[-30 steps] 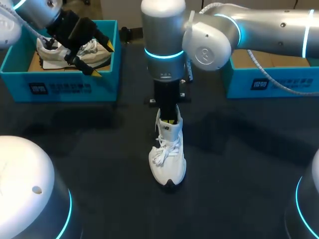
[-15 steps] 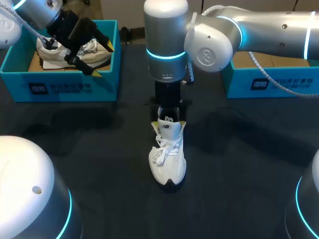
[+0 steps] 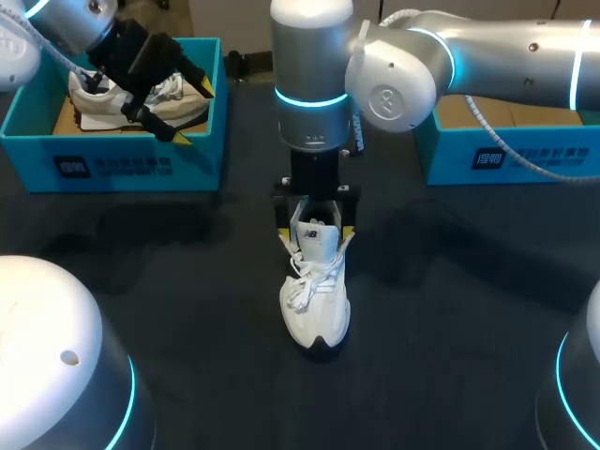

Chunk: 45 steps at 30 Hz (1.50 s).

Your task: Take the shoe out of the shoebox, open the shoe tongue, remove and reinsert the insole, then place the shoe into the shoebox

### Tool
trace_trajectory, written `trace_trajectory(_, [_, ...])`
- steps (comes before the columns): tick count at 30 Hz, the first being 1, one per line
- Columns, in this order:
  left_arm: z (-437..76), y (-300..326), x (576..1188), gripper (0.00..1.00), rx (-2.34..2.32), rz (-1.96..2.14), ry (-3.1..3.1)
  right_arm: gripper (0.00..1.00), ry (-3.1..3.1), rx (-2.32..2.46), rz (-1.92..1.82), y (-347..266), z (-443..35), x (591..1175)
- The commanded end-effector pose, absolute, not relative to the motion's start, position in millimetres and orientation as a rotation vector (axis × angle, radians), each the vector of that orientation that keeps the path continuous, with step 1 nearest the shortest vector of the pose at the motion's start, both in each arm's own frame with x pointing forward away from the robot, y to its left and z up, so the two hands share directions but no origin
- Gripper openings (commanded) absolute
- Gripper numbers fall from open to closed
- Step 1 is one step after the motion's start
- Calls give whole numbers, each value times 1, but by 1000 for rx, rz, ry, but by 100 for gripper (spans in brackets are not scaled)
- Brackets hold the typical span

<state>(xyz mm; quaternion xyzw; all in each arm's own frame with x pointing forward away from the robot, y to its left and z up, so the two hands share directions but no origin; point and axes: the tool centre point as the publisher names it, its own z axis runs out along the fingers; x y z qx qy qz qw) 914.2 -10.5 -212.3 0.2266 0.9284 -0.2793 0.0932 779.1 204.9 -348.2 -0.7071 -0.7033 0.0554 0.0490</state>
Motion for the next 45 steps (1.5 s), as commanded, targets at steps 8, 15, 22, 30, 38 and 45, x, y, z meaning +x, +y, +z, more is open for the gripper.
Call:
trace_trajectory(8, [-212,-10,913,100,672,-824,2756,100,-2141,-2151,209,205,-344,776])
trace_trajectory(15, [-212,-10,913,100,672,-824,2756,100,-2159,-2176,241,202,-325,777])
trace_trajectory(22, [-212,-10,913,100,672,-824,2756,100,-2167,-2206,247,203,-303,772])
trace_trajectory(30, [-212,-10,913,100,672,-824,2756,100,-2165,-2284,195,208,-276,759])
trace_trajectory(38, [-212,-10,913,100,672,-824,2756,100,-2098,-2365,180,216,-270,729])
trace_trajectory(45, [-212,-10,913,100,672,-824,2756,76,-2026,-2430,164,221,-272,707])
